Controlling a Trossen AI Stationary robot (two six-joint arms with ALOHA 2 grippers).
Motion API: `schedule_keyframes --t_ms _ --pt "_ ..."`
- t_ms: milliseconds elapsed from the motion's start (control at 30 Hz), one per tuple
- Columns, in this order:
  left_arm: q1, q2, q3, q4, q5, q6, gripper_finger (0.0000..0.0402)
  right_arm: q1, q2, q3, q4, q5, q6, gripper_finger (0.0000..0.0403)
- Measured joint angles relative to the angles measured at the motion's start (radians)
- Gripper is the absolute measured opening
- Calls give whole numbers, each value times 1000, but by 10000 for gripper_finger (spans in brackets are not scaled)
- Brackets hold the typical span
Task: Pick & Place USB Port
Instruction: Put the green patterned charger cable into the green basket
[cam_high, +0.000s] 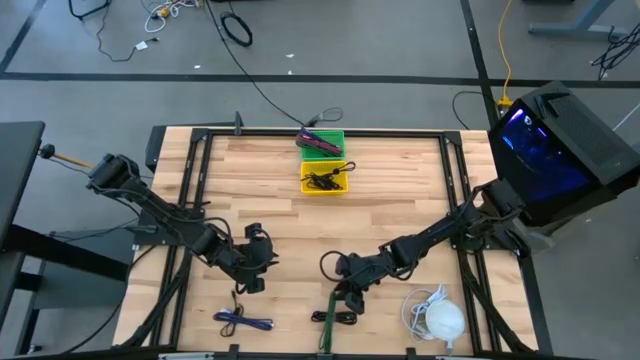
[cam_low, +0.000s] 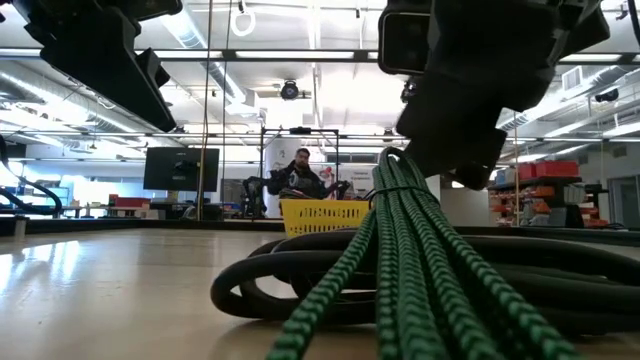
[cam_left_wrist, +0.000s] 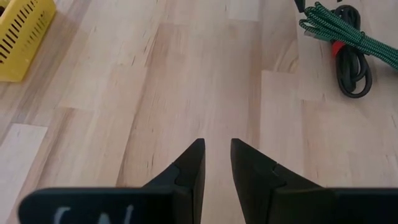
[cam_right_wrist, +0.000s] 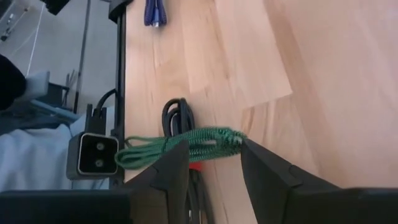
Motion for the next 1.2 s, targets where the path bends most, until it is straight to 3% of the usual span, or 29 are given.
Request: schedule_keyframes --t_ms 1200 --pt "0 1 0 -11 0 0 80 9 55 0 132 38 1 148"
